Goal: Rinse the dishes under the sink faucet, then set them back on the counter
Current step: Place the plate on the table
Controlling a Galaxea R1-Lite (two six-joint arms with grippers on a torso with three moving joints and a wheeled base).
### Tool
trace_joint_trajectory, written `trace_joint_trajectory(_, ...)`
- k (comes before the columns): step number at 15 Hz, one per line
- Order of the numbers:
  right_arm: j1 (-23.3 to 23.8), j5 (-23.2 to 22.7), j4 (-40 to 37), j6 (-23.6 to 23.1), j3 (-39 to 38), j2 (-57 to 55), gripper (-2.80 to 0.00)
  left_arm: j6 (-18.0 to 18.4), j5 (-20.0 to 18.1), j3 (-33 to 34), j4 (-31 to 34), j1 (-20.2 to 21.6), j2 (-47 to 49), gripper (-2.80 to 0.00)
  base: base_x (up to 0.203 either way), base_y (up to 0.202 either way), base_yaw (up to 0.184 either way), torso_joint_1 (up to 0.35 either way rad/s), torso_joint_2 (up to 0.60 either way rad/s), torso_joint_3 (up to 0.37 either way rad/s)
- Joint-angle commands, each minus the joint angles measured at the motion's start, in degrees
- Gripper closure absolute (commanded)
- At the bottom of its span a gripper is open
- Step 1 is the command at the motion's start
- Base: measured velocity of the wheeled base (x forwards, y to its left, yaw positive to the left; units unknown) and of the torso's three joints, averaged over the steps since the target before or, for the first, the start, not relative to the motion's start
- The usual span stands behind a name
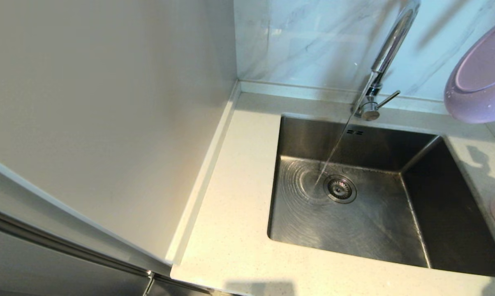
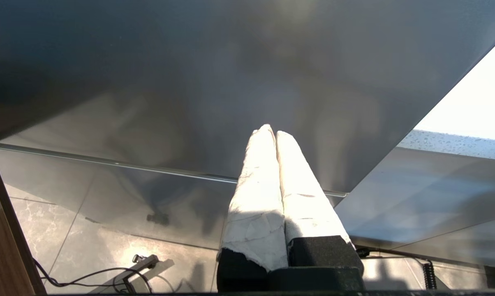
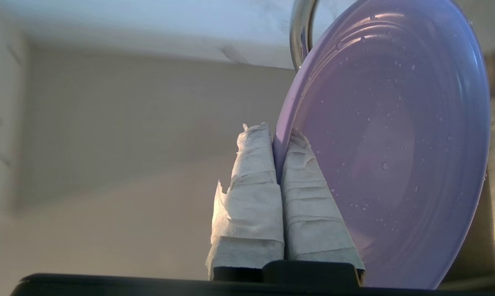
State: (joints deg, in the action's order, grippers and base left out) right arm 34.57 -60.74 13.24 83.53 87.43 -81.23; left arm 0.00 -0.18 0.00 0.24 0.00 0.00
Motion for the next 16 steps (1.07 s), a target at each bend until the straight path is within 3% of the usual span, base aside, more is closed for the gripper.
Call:
trace_joint_trajectory(1,-1.0,-1.3,-0.3,-14.6,1.1,-2.0,0.00,0.0,0.0,0.0,0.0,0.0,0.0,0.00,0.000,0.000,0.000,0.000,0.00,0.000)
trace_joint_trajectory(4,-1.8,-0.1,-7.9,-33.1,1.5,-2.4,0.00,0.0,0.0,0.0,0.0,0.0,0.0,0.00,0.000,0.000,0.000,0.000,0.00,0.000)
trace_joint_trajectory(6,-4.7,10.6,-18.2,-43.4,2.9,-2.9,0.00,0.0,0.0,0.0,0.0,0.0,0.0,0.00,0.000,0.000,0.000,0.000,0.00,0.000)
trace_joint_trajectory(8,-8.6,22.7,-27.6,-58.9,3.9,-3.6,0.00,0.0,0.0,0.0,0.0,0.0,0.0,0.00,0.000,0.000,0.000,0.000,0.00,0.000)
trace_joint_trajectory(10,-10.1,28.7,-30.4,-70.1,3.7,-4.7,0.00,0.0,0.0,0.0,0.0,0.0,0.0,0.00,0.000,0.000,0.000,0.000,0.00,0.000)
trace_joint_trajectory(12,-10.6,29.8,-30.7,-77.7,2.5,-5.6,0.00,0.0,0.0,0.0,0.0,0.0,0.0,0.00,0.000,0.000,0.000,0.000,0.00,0.000)
trace_joint_trajectory(16,-10.8,31.0,-30.3,-99.1,-1.6,-7.6,0.00,0.0,0.0,0.0,0.0,0.0,0.0,0.00,0.000,0.000,0.000,0.000,0.00,0.000)
